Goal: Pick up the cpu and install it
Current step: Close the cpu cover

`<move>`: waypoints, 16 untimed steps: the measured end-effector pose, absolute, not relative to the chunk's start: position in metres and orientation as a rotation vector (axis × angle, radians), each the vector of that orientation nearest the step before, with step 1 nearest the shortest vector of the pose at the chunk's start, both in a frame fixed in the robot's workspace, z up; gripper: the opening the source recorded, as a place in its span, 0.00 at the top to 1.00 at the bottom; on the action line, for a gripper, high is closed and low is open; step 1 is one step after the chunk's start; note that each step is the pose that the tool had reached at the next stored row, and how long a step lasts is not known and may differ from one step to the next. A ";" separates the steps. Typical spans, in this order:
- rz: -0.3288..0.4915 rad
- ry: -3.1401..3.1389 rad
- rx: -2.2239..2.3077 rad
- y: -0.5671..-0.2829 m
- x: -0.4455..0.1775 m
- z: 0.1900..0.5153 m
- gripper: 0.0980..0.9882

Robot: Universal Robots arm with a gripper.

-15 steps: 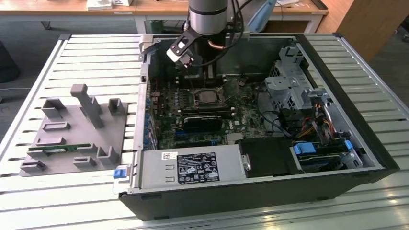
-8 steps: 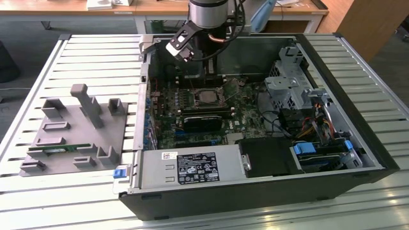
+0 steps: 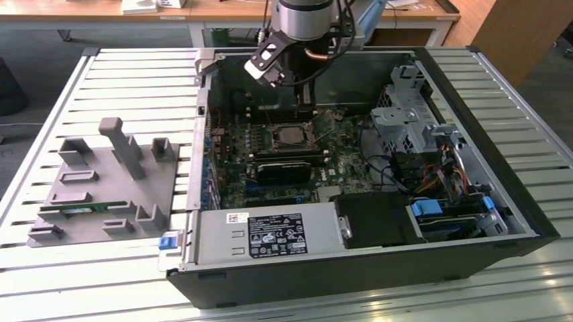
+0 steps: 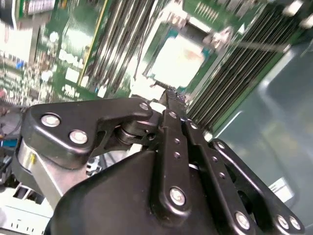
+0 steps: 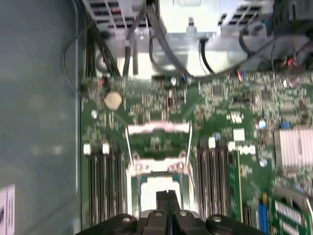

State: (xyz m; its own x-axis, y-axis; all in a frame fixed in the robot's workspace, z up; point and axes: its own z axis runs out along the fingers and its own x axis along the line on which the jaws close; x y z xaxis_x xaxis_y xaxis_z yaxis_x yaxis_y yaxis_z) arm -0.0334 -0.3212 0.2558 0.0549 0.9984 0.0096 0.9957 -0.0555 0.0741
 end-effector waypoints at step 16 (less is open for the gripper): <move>0.073 2.141 2.247 -0.321 0.001 0.264 0.99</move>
State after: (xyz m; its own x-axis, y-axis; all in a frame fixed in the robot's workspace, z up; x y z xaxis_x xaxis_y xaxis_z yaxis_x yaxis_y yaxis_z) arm 0.0012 -0.3212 0.2637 0.0478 0.9988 0.0087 0.9971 -0.0483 0.0591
